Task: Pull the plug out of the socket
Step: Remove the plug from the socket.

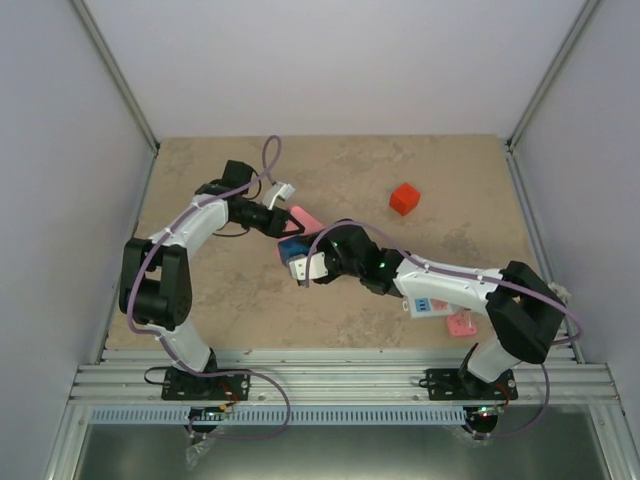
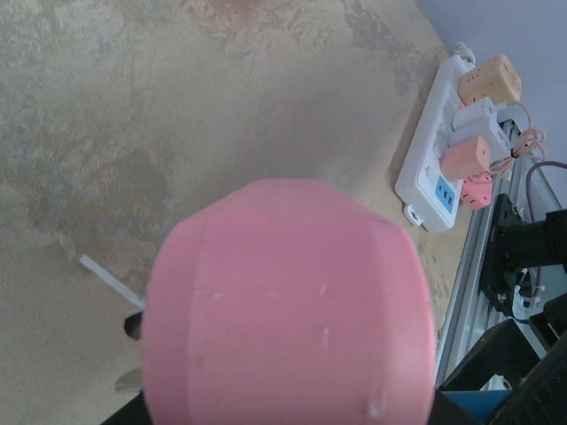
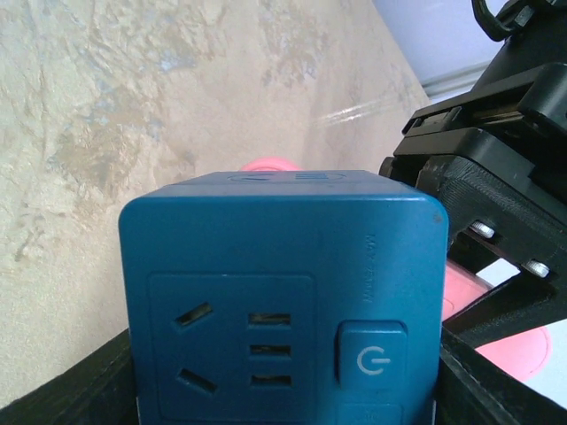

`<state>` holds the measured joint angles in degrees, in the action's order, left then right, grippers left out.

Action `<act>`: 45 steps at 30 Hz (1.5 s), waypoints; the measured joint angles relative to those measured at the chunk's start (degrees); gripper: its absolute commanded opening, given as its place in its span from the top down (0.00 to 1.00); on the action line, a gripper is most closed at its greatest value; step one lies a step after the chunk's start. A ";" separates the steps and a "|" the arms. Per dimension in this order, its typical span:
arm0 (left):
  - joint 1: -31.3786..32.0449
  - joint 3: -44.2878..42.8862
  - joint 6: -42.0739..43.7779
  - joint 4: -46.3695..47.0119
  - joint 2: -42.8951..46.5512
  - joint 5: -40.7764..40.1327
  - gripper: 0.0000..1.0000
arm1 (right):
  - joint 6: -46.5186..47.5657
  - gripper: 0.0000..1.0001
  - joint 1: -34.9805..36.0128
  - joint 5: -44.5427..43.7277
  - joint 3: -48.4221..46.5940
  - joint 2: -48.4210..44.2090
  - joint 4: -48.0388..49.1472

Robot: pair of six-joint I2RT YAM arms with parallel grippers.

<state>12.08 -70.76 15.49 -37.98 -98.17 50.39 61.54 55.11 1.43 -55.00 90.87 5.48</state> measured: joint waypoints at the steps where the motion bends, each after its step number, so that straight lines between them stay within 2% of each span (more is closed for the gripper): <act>1: 0.04 0.04 -0.39 0.00 0.00 -0.04 1.00 | -0.20 1.00 -0.22 0.55 -0.61 -0.02 -1.16; 8: 1.05 0.68 -2.12 0.74 1.70 -2.69 1.00 | -1.38 0.99 -0.57 1.49 -6.23 0.92 -9.84; 12: 1.27 0.83 -2.91 0.92 2.03 -4.42 1.00 | -1.31 0.99 -0.13 -0.07 -7.41 1.66 -11.47; 21: 1.44 1.46 -2.05 1.55 2.03 -5.55 1.00 | -1.66 0.99 2.91 -6.91 -7.34 2.56 -10.91; 25: 1.51 1.46 -1.07 1.81 2.03 -5.64 1.00 | -1.53 0.99 2.99 -7.72 -5.20 2.25 -7.61; 39: 1.66 1.42 -2.19 2.78 2.03 -1.70 1.00 | 0.90 0.99 -1.22 1.64 0.72 -2.03 -1.62; 43: 1.66 1.40 -2.64 2.80 2.03 -1.68 1.00 | 0.81 0.99 -1.20 1.79 0.26 -2.14 -2.43; 45: 1.66 1.38 -3.34 2.80 2.03 -1.62 1.00 | 0.00 1.00 -0.11 -0.63 -2.05 -1.92 -6.25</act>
<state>13.74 -69.38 12.14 -35.18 -96.14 48.77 61.54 55.00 0.80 -57.06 88.95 -0.78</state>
